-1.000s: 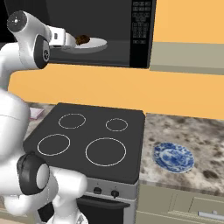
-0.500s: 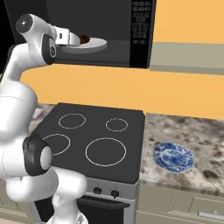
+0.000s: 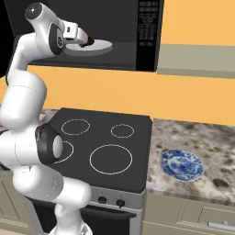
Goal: Pick the sweet potato from the microwave and place it on plate located on the counter.
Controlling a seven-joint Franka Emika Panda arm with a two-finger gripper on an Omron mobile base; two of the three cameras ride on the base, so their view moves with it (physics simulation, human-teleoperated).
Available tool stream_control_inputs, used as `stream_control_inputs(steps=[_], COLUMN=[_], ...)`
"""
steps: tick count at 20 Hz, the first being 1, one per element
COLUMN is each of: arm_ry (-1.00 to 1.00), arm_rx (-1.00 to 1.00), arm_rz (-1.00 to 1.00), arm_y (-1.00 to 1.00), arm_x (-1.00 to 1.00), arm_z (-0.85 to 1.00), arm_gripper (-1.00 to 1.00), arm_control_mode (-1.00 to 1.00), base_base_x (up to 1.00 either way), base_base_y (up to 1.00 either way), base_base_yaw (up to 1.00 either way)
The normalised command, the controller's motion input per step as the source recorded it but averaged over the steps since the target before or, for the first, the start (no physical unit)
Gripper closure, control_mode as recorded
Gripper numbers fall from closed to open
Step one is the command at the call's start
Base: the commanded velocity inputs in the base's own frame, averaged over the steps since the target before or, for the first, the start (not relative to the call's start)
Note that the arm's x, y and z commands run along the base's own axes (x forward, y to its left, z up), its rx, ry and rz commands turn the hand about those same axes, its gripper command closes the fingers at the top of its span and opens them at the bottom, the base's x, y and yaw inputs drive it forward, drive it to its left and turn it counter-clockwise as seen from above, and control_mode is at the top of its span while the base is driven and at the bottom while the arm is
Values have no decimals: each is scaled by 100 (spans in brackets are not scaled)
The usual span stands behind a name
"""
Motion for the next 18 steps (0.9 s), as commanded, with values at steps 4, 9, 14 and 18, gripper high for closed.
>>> stream_control_inputs(steps=[4,9,14,18], arm_ry=[-3,0,0,0], arm_rx=[0,0,0,0], arm_rz=[0,0,0,0], arm_y=[0,0,0,-1], arm_x=[24,20,34,46], arm_z=[-6,-29,-26,0], arm_gripper=[-100,-100,-100,-100], arm_control_mode=[-100,-100,-100,-100], base_base_x=[0,0,0,0], base_base_y=[0,0,0,0], base_base_yaw=[0,0,0,0])
